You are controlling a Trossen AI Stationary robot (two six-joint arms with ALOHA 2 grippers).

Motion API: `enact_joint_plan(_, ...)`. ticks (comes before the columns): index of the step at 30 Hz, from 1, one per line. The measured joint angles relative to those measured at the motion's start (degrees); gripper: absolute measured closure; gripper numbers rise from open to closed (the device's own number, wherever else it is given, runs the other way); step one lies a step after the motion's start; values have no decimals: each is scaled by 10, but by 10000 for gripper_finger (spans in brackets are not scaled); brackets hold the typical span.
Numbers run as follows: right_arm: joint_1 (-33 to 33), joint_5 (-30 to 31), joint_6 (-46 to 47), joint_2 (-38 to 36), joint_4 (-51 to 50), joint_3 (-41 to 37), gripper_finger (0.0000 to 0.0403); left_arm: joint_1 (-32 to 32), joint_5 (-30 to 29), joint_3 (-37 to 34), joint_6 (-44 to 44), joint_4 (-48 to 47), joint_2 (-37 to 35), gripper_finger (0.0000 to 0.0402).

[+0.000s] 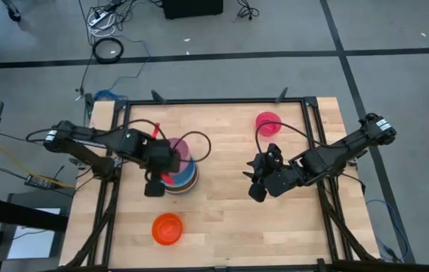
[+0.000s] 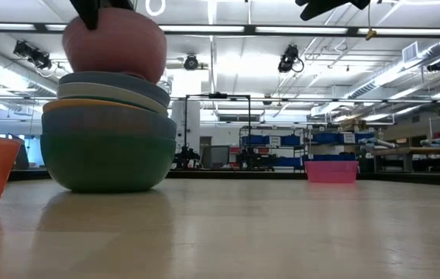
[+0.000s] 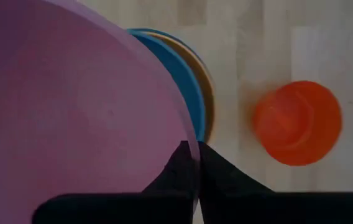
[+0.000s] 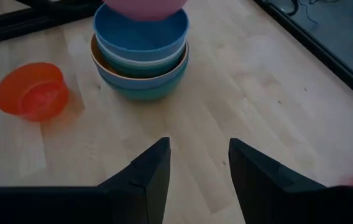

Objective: Nest bowls inside each other
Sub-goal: Stack the pink bowl on top of the blue bowl

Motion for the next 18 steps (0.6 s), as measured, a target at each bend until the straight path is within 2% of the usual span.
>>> enact_joint_plan(7,0,0,-5,0,5,0,252,-30,1,0,-33,1,22,395)
enact_joint_plan(18,0,0,-5,0,14,0,252,-34,15,0,-8,-7,84,395)
